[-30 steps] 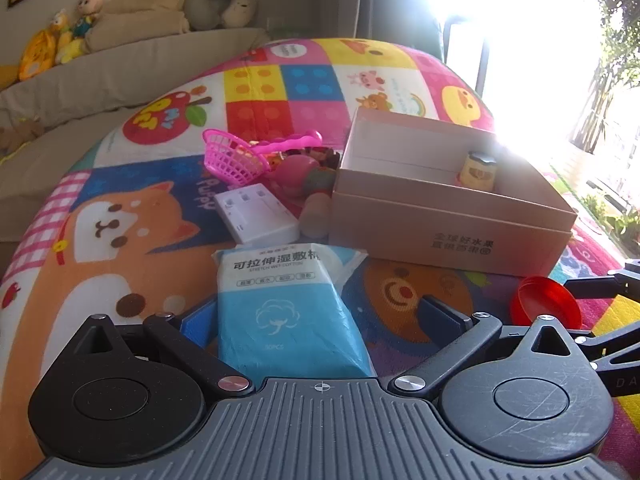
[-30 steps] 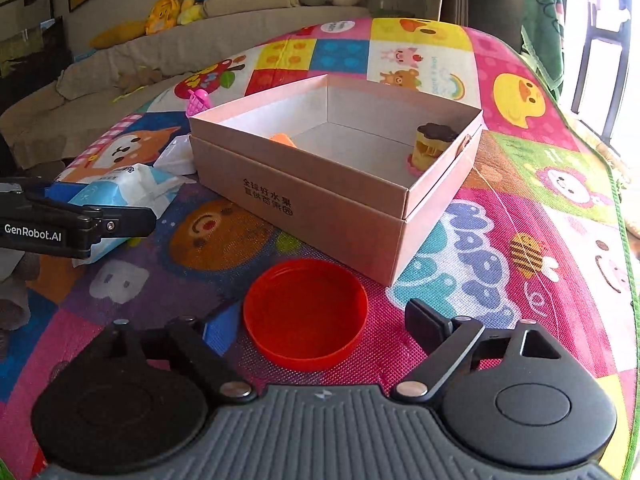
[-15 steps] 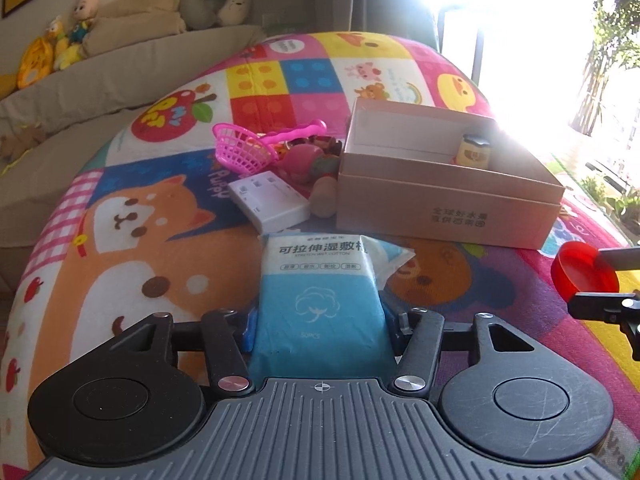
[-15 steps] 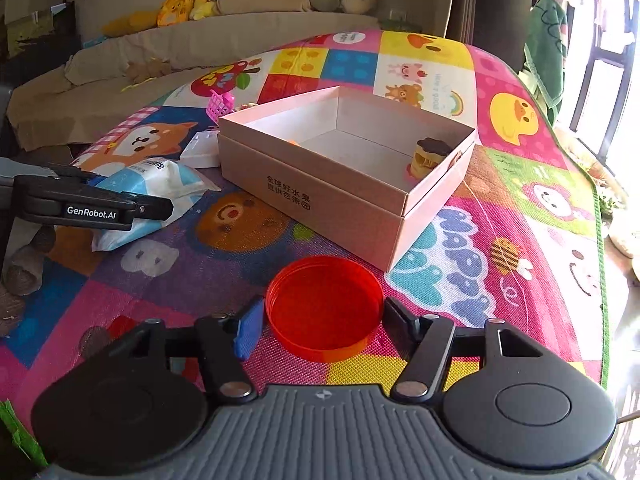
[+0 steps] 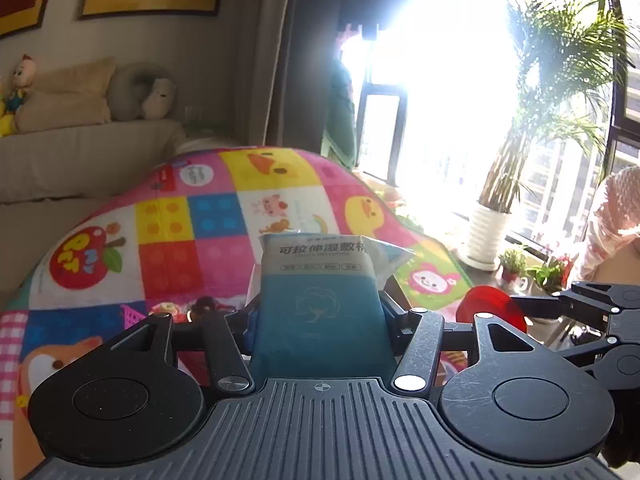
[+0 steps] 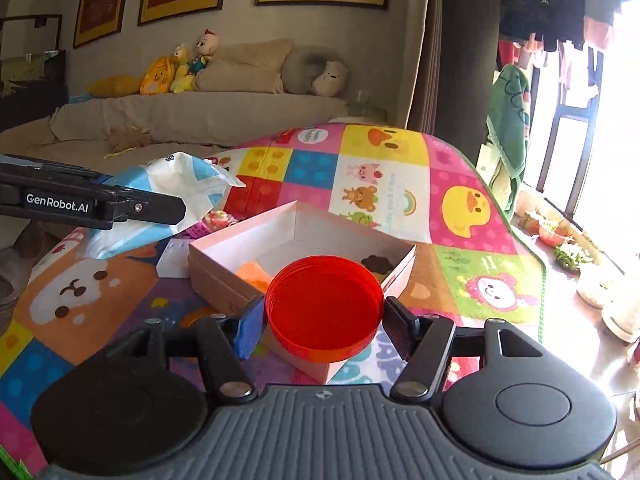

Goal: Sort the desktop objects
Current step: 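Lower the red lid and the wipes pack into the pink box and release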

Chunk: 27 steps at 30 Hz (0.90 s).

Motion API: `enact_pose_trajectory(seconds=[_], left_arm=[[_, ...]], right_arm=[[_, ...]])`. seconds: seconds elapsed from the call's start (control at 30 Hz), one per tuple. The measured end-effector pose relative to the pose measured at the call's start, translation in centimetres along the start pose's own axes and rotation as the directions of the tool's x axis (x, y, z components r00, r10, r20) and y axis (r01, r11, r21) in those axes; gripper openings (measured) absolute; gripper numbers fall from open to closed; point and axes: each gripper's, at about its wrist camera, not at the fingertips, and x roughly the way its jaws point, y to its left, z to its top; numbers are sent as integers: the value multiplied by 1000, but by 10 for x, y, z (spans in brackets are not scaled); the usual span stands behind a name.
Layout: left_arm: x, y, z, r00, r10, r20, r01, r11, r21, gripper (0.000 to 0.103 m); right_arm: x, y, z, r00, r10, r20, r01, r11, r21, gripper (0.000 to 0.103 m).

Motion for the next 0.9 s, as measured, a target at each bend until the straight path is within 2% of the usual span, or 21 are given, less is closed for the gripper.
enact_pose_trajectory(seconds=[0.2, 0.23, 0.27, 0.3, 0.33, 0.47, 0.57, 0.67, 0.73, 0.8, 0.9], left_arm=[[71, 10, 38, 994, -102, -40, 100, 993, -69, 63], [78, 13, 40, 994, -96, -43, 92, 993, -74, 70], [81, 16, 39, 996, -86, -40, 83, 994, -78, 79], [81, 22, 37, 997, -73, -33, 70, 994, -83, 83], [78, 27, 33, 998, -62, -27, 59, 995, -83, 88], [57, 52, -6, 999, -19, -32, 18, 999, -39, 96], [55, 64, -43, 993, -22, -115, 17, 999, -49, 96], [64, 72, -67, 985, -50, -163, 31, 993, -116, 96], [68, 72, -74, 981, -98, -165, 68, 982, -174, 97], [69, 64, -76, 978, -141, -152, 111, 975, -191, 99], [67, 51, -77, 980, -149, -134, 123, 975, -185, 101]], right_arm=[[48, -4, 33, 999, -35, 42, 36, 999, -19, 64], [57, -4, 35, 999, -35, 41, 36, 999, -24, 64], [71, -4, 35, 999, -30, 28, 31, 999, -30, 70], [82, -4, 34, 1000, -29, 11, 29, 999, -30, 79], [89, -4, 31, 1000, -31, 0, 31, 999, -27, 79], [95, -11, 10, 999, -11, -39, 10, 1000, -18, 79], [92, -19, -3, 998, -13, -69, 13, 1000, -1, 80], [94, -27, -10, 993, -38, -115, 40, 999, 19, 80], [95, -30, -12, 989, -55, -135, 60, 998, 30, 80], [95, -33, -10, 988, -63, -143, 70, 997, 44, 80], [89, -32, 0, 990, -41, -135, 50, 997, 65, 80]])
